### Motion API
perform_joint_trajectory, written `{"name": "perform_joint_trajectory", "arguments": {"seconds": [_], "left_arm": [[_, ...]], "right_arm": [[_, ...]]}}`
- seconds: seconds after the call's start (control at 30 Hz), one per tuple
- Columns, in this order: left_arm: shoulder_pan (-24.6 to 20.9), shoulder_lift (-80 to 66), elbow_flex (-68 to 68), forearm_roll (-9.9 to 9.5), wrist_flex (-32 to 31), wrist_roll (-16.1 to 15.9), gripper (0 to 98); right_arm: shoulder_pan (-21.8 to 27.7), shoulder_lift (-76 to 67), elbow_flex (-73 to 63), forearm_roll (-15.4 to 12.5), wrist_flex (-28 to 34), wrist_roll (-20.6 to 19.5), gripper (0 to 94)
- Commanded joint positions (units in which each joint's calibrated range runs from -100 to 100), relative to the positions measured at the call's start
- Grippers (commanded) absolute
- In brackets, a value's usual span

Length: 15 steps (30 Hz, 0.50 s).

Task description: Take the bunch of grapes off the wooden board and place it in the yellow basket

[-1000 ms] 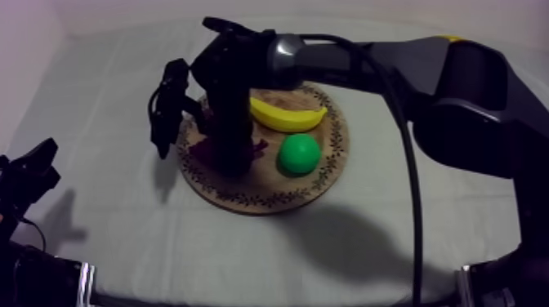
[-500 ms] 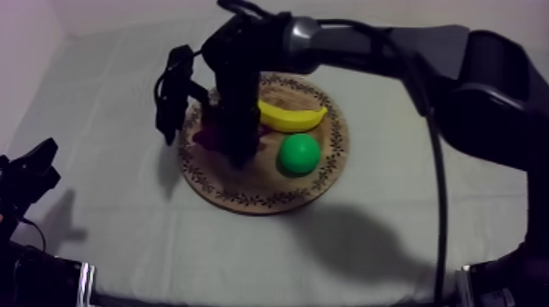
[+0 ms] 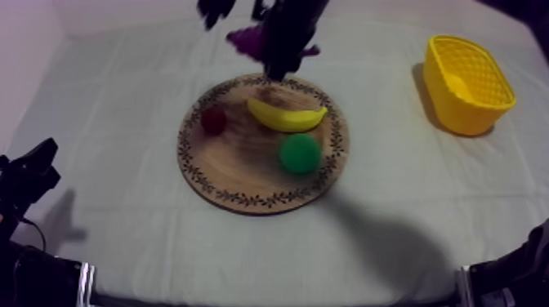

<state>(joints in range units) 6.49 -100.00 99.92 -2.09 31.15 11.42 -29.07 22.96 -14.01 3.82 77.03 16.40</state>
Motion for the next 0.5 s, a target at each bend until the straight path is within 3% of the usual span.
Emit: {"name": "perform_joint_trajectory", "arguments": {"seconds": [0.0, 0.47], "left_arm": [[0.0, 0.0, 0.0, -0.04, 0.0, 0.0, 0.1], [0.0, 0.0, 0.0, -0.04, 0.0, 0.0, 0.1]], "right_arm": [[2.4, -5.0, 1.7, 0.6, -1.0, -1.0, 39.7], [17.8, -16.7, 9.6, 5.1, -7.0, -8.3, 40.3]]}}
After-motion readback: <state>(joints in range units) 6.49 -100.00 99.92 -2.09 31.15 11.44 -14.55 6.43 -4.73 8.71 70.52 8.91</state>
